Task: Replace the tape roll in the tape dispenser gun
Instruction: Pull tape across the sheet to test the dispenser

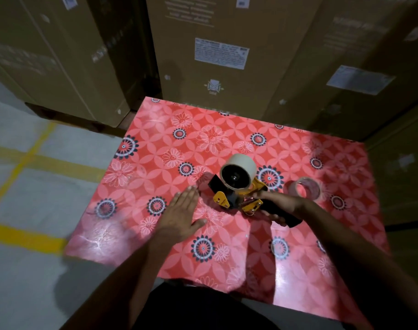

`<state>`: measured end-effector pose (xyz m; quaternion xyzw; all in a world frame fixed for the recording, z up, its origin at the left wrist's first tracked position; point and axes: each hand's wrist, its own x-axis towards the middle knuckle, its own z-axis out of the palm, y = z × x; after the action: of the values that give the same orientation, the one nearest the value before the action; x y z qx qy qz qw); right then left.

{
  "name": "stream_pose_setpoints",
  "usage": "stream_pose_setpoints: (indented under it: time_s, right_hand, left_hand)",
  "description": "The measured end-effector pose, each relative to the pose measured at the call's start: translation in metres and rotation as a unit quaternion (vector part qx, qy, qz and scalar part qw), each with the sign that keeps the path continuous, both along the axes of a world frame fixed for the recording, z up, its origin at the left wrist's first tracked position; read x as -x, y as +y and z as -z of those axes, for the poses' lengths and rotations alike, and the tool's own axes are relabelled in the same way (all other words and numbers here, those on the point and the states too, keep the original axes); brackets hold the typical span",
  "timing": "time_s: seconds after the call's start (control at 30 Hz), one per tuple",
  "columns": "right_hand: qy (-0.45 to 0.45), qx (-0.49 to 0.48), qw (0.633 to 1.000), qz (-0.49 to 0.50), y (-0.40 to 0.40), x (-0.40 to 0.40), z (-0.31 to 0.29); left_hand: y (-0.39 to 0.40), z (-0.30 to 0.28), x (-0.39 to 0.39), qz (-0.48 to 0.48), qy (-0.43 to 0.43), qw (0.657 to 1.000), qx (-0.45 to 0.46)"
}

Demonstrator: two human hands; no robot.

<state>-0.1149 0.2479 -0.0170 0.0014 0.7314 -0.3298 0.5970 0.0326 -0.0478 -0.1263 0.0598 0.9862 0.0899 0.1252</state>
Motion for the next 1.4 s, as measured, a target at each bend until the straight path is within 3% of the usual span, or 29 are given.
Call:
stream_pose_setpoints:
  time_s: [0.77, 0.93, 1.07, 1.17, 1.27, 1.33, 1.4]
  right_hand:
    - [-0.008, 0.008, 1.000, 0.021, 0.024, -0.007, -0.001]
    - [0.033, 0.010, 0.999, 0.038, 0.022, -0.009, 0.008]
    - [0.147, 0.029, 0.987, 0.054, 0.019, -0.008, 0.005]
    - [0.227, 0.027, 0.973, 0.027, 0.017, -0.012, -0.001]
    - [0.337, 0.006, 0.938, -0.084, 0.010, -0.017, -0.006]
    - [0.407, -0.030, 0.896, -0.174, 0.004, -0.024, -0.011]
    - [0.490, -0.077, 0.825, -0.272, -0.005, -0.035, -0.016]
  left_hand:
    - [0.043, -0.008, 0.003, 0.045, -0.034, 0.998, 0.042]
    - [0.051, -0.007, -0.001, 0.070, -0.044, 0.995, 0.056]
    - [0.037, -0.009, 0.002, 0.082, -0.036, 0.996, 0.020]
    - [0.010, -0.006, -0.005, 0.026, -0.015, 1.000, 0.002]
    - [-0.033, -0.003, -0.017, -0.046, -0.003, 0.999, 0.005]
    - [-0.058, -0.003, -0.021, -0.049, -0.022, 0.998, 0.020]
    - [-0.068, -0.002, -0.022, -0.040, -0.034, 0.998, 0.026]
